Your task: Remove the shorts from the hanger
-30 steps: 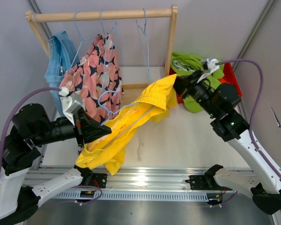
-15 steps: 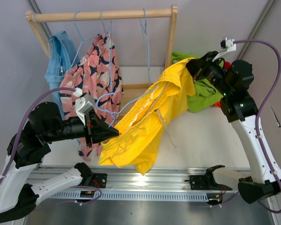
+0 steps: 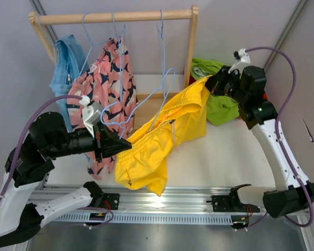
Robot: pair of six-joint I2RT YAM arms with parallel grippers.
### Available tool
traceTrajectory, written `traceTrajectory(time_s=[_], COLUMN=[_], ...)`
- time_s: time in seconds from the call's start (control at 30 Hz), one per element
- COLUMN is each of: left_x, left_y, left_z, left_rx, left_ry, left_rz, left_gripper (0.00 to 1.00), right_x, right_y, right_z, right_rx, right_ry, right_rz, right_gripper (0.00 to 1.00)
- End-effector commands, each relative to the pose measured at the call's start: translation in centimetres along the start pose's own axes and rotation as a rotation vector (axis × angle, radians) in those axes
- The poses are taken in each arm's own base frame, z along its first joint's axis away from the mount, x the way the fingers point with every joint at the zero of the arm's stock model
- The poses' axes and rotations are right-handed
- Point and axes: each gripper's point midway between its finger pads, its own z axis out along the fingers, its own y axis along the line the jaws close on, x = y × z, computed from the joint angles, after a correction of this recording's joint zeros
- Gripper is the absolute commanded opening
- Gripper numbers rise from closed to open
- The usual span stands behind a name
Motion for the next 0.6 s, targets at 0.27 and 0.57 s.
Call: traceTrajectory(time_s=[0.27, 0.57], left_x=[-9.9, -6.8], left_y=[2.4, 6.0], left_z=[-2.0, -1.7], left_rx=[-0.237, -0.410], left_ry=[-0.375, -0.270], left_rz=[0.014, -0.047], left_gripper=[0.00, 0.00], right_x=[9.7, -0.1], right_y=[20.3, 15.5], right_z=[-15.5, -14.5], right_rx=[-0.771, -0.055], right_ry=[0.071, -0.208], right_rz=[-0.136, -0.303], right_gripper=[0.00, 0.00])
